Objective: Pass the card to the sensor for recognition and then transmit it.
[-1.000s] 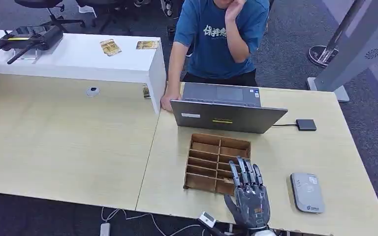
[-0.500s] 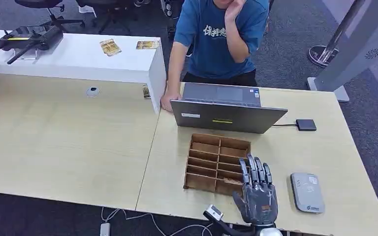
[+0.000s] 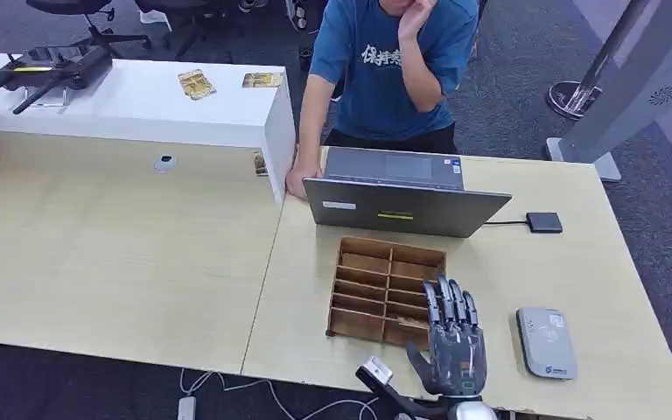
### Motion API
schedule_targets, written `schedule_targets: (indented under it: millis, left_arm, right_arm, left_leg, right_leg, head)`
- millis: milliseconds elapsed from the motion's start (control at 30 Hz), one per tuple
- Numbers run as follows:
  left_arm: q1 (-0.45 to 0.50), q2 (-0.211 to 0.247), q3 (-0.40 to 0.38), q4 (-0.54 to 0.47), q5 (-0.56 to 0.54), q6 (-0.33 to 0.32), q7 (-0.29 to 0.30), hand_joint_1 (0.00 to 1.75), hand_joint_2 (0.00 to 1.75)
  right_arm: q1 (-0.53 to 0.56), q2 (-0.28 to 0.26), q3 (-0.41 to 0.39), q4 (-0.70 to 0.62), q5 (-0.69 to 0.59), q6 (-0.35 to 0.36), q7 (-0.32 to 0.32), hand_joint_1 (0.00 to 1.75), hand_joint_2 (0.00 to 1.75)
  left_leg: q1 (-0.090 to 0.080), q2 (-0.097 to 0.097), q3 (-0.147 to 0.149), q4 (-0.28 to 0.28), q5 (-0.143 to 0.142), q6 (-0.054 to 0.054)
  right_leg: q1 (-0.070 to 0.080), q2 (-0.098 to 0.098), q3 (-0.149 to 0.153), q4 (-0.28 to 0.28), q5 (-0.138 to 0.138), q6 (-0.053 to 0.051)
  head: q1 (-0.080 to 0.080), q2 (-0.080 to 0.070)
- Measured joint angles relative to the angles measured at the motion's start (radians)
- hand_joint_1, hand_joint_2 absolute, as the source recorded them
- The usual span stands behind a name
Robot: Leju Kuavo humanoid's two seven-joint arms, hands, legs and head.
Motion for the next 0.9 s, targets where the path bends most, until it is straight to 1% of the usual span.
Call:
schedule_targets:
  millis: [333, 467, 533, 767, 900]
  left_arm:
    - [0.000, -0.002, 0.000, 0.000, 0.006, 0.001, 0.001, 0.00, 0.00]
    - [0.000, -0.003, 0.000, 0.000, 0.014, 0.003, 0.002, 0.00, 0.00]
    - [0.000, -0.005, 0.000, 0.000, 0.017, 0.005, 0.002, 0.00, 0.00]
    - [0.000, -0.006, 0.000, 0.000, 0.018, 0.007, 0.002, 0.00, 0.00]
    - [0.000, -0.007, 0.000, 0.000, 0.021, 0.007, 0.002, 0.00, 0.00]
  right_arm:
    - [-0.002, 0.008, 0.003, 0.006, -0.020, 0.030, 0.007, 0.00, 1.75]
    - [-0.002, 0.008, 0.009, 0.005, 0.028, 0.048, 0.051, 0.00, 1.75]
    - [-0.002, 0.008, 0.012, 0.004, 0.041, 0.049, 0.061, 0.00, 1.75]
    - [-0.002, 0.008, 0.015, -0.001, 0.045, 0.050, 0.063, 0.00, 1.75]
    - [-0.002, 0.008, 0.018, -0.008, 0.029, 0.065, 0.063, 0.00, 1.75]
  left_leg:
    - [0.000, 0.000, 0.000, 0.000, 0.000, 0.000]
    - [0.000, 0.000, 0.000, 0.000, 0.000, 0.000]
    - [0.000, 0.000, 0.000, 0.000, 0.000, 0.000]
    - [0.000, 0.000, 0.000, 0.000, 0.000, 0.000]
    - [0.000, 0.000, 0.000, 0.000, 0.000, 0.000]
  right_leg:
    - [0.000, 0.000, 0.000, 0.000, 0.000, 0.000]
    - [0.000, 0.000, 0.000, 0.000, 0.000, 0.000]
    - [0.000, 0.000, 0.000, 0.000, 0.000, 0.000]
    - [0.000, 0.000, 0.000, 0.000, 0.000, 0.000]
    - [0.000, 0.000, 0.000, 0.000, 0.000, 0.000]
  head:
    - [0.000, 0.000]
    - [0.000, 0.000]
    - [0.000, 0.000]
    - [0.000, 0.000]
    - [0.000, 0.000]
